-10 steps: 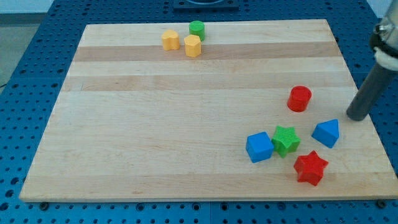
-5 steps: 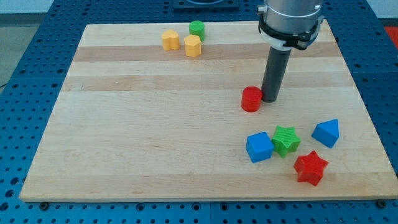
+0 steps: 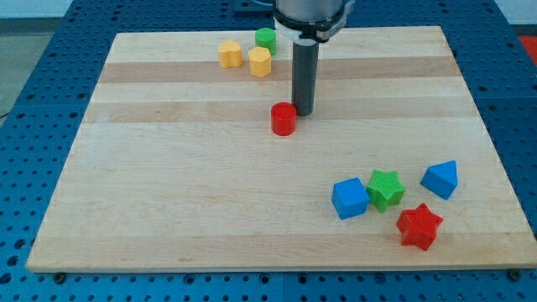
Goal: Slide the red circle to the center
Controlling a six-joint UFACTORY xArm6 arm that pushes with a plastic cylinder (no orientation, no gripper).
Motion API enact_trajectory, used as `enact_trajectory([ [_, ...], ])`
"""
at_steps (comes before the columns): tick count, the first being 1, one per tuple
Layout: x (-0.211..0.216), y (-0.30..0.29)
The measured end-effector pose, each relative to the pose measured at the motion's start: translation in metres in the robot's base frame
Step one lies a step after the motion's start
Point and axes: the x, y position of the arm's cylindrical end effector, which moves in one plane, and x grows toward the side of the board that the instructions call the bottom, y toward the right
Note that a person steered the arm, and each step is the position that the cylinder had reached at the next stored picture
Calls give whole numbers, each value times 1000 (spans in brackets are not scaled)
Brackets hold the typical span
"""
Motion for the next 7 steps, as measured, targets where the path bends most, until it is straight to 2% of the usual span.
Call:
enact_trajectory([
  [1, -4, 0],
  [3, -41, -5],
  [5, -22, 16],
  [6, 11, 51],
  [7, 46, 33],
])
